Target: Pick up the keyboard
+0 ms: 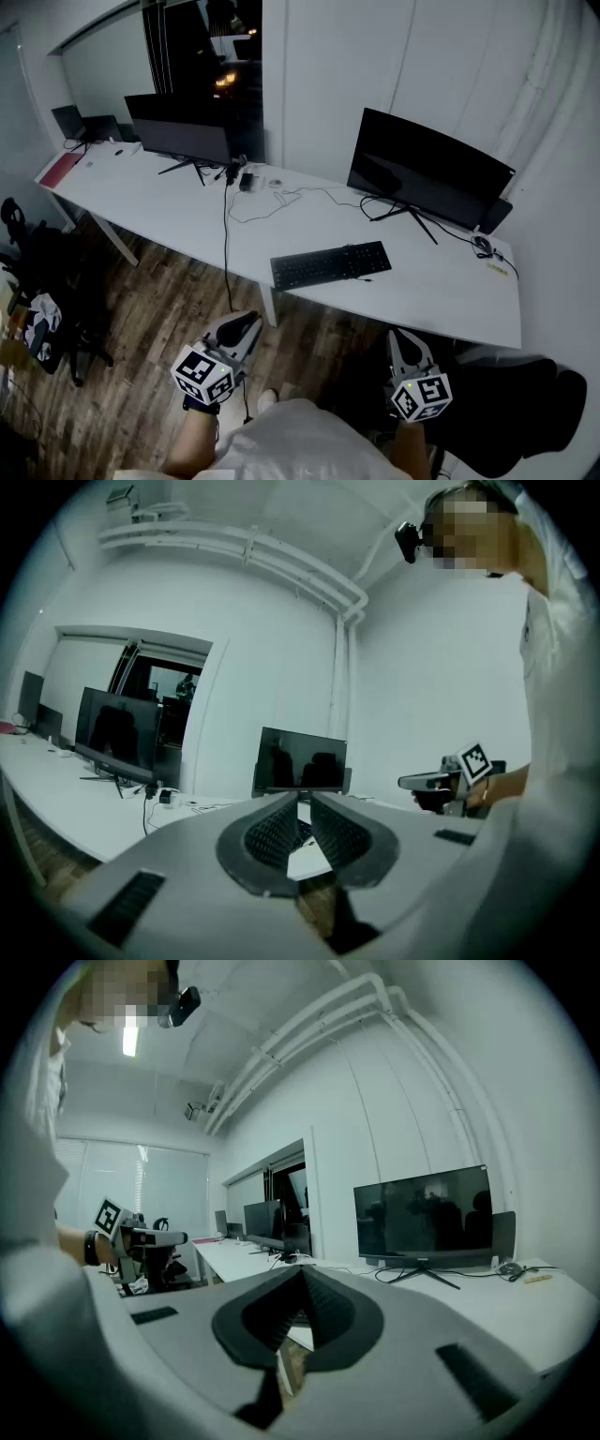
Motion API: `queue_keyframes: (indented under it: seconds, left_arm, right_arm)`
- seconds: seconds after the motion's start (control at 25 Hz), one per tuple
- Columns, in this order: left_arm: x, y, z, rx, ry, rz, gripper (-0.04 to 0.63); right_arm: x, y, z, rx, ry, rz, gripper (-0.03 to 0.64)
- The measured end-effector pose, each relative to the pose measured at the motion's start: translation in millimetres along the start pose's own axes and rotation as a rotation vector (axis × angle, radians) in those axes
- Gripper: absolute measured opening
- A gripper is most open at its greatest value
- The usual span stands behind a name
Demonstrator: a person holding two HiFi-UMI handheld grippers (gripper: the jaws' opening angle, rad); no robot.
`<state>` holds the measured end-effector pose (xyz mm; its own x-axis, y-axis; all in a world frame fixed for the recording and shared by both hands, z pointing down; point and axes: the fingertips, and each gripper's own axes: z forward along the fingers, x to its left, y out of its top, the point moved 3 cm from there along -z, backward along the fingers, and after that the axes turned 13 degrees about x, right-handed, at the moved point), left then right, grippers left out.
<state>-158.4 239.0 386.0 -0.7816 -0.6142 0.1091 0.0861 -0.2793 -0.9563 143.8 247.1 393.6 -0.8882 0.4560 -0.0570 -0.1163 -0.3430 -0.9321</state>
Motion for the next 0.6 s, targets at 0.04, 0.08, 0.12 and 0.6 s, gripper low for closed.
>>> queue_keyframes:
  seconds: [0.04, 0.08, 0.12, 0.6]
  left_arm:
    - [-0.7, -0.2, 1.1, 0.0, 0.0, 0.0, 0.041]
    - [-1.4, -0.3, 2.2, 0.001, -0.001, 0.0, 0.04]
    - [-2.0, -0.4, 3.1, 0.001, -0.001, 0.001, 0.04]
    - [-3.2, -2.8, 11.4, 0.024, -0.009, 0.007, 0.04]
  right_arm:
    - [-1.3, -0.2, 0.1, -0.001, 0.0, -0.001, 0.0]
    - [-2.5, -0.3, 0.2, -0.003, 0.001, -0.002, 0.0]
    - [-3.5, -0.5, 0.3, -0.005, 0.001, -0.003, 0.0]
    - [-5.0, -1.8, 8.5, -0.011, 0.041, 0.015, 0.0]
